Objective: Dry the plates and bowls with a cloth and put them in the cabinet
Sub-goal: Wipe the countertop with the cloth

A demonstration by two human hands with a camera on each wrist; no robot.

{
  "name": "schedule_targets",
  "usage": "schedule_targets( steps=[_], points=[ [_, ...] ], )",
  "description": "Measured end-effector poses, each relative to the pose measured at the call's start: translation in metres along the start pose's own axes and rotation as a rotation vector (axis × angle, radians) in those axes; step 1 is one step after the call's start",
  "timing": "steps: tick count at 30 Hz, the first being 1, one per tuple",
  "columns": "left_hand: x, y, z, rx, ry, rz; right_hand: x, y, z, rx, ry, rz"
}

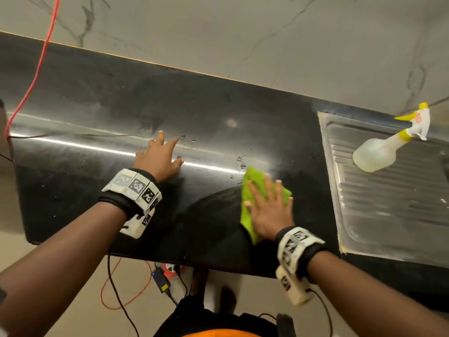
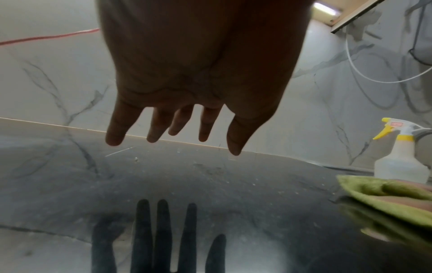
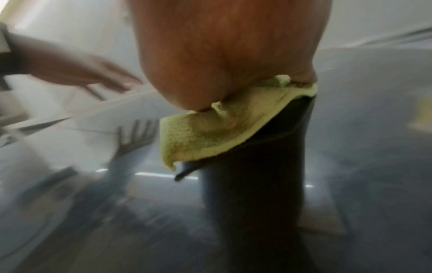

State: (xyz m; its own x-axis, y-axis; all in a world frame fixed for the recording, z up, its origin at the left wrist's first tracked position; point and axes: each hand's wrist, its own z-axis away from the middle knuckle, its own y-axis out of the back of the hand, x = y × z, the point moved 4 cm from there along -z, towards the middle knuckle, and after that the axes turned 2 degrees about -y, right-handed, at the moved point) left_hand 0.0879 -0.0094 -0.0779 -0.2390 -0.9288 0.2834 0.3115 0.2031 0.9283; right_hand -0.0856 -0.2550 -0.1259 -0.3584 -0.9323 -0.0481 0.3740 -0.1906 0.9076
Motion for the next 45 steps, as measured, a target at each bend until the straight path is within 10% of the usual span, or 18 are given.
schedule_targets(
  steps=[6,12,17,27,31,34,38,45],
  points=[
    [-0.012,0.008,0.002,-0.020,0.023,0.031,0.037,0.031,-0.065,-0.100,-0.319,-0.116],
    [0.010,-0.005,0.004,-0.418,-0.113,-0.044,-0.112,0.020,-0.038,-0.027,0.145,0.015],
    [0.019,-0.010,-0.011,-0.465,-0.159,-0.118,-0.141,0.013,-0.018,-0.159,0.517,0.113],
    [-0.048,0.023,-0.037,-0.317,0.037,-0.069,0.063,0.088,-0.123,-0.052,-0.392,-0.128],
    [-0.053,0.036,-0.053,-0.317,0.055,-0.087,-0.055,0.091,-0.136,0.196,-0.081,-0.102],
    [-0.042,0.038,-0.070,-0.372,0.045,-0.145,-0.165,0.065,-0.112,0.047,0.173,0.092],
    [-0.031,0.045,-0.092,-0.403,0.059,-0.196,-0.162,0.058,-0.107,0.076,0.456,0.050],
    [-0.054,0.063,-0.114,-0.316,0.091,-0.226,-0.080,0.127,-0.194,0.133,-0.013,-0.151]
  ],
)
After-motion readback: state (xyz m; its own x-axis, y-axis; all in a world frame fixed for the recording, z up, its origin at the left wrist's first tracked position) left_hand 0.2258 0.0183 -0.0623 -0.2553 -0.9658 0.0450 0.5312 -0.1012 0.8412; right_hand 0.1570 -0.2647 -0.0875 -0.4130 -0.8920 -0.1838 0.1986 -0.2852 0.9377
